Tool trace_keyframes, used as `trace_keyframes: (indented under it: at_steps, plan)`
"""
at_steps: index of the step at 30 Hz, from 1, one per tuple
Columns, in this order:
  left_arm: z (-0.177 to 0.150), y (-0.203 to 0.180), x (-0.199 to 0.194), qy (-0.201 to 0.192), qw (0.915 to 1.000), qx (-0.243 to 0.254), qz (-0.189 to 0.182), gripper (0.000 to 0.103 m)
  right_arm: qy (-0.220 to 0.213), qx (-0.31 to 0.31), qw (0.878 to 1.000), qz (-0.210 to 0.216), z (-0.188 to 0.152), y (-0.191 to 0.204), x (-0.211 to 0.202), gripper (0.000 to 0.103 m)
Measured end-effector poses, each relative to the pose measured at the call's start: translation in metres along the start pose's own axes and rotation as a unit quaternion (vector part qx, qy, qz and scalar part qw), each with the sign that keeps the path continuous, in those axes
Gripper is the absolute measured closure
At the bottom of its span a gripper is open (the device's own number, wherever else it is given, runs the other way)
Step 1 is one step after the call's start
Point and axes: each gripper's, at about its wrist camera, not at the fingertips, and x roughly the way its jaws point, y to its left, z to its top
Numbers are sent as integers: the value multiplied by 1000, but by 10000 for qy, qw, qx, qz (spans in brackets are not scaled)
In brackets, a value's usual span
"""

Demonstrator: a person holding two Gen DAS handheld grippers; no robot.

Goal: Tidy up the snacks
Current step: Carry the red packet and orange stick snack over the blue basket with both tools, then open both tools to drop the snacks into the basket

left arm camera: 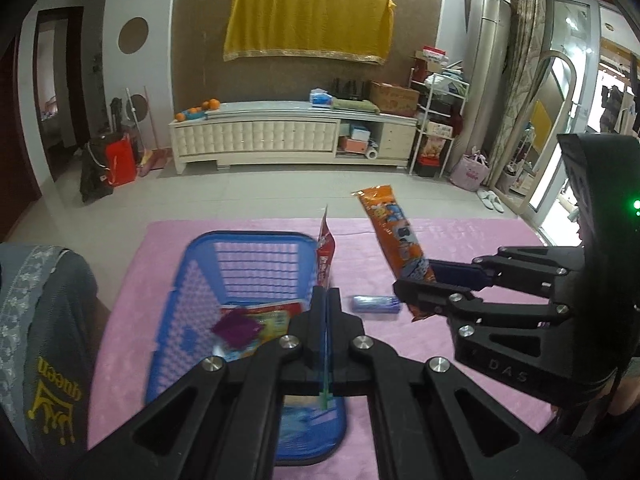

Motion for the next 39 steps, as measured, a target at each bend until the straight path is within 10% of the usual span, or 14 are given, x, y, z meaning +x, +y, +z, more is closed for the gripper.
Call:
trace_keyframes:
  at_steps: [32, 35, 39]
  plan:
    - [-31, 69, 53, 704, 9972, -241, 115, 100, 1012, -274, 9943, 182, 8, 42, 100, 76]
    - [-32, 68, 49, 677, 9975, -170, 122, 73, 1049, -275, 9940, 117, 7, 41, 100, 58]
    - [-28, 67, 44, 620, 9978, -156, 178, 64, 816, -208, 9964, 44, 6, 36, 84, 35]
